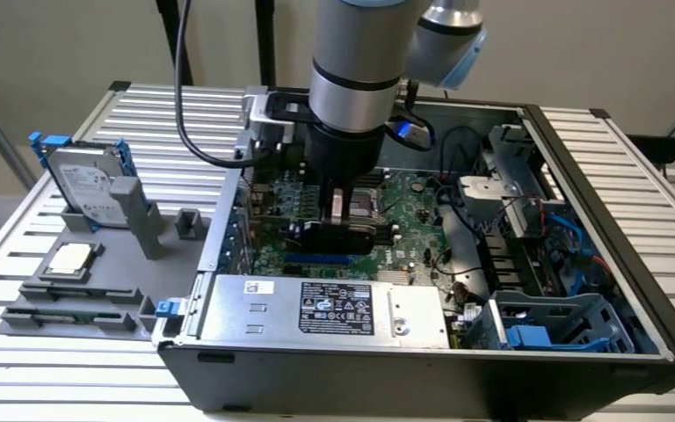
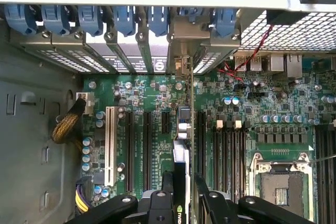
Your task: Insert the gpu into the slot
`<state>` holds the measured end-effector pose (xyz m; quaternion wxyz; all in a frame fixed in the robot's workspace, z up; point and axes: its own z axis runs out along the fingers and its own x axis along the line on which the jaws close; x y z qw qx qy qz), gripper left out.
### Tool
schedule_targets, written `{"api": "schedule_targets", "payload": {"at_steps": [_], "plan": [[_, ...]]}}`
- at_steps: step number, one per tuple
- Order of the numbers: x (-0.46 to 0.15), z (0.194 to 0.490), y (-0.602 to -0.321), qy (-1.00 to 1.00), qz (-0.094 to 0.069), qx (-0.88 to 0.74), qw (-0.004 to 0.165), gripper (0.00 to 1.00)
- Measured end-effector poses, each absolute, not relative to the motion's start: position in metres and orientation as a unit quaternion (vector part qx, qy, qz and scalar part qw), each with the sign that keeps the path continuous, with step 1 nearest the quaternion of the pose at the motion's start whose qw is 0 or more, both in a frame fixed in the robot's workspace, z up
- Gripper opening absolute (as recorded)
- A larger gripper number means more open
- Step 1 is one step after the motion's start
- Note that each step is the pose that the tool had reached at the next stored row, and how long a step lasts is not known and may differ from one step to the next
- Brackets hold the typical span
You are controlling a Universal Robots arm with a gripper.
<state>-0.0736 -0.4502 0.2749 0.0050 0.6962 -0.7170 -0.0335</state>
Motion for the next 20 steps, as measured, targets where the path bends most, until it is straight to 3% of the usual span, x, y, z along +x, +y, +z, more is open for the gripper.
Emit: {"api": "schedule_targets", "payload": {"at_steps": [20], "plan": [[-0.0718,0.2659,-0.4502,-0.716,-0.038,0.697,0.006,0.26]]}}
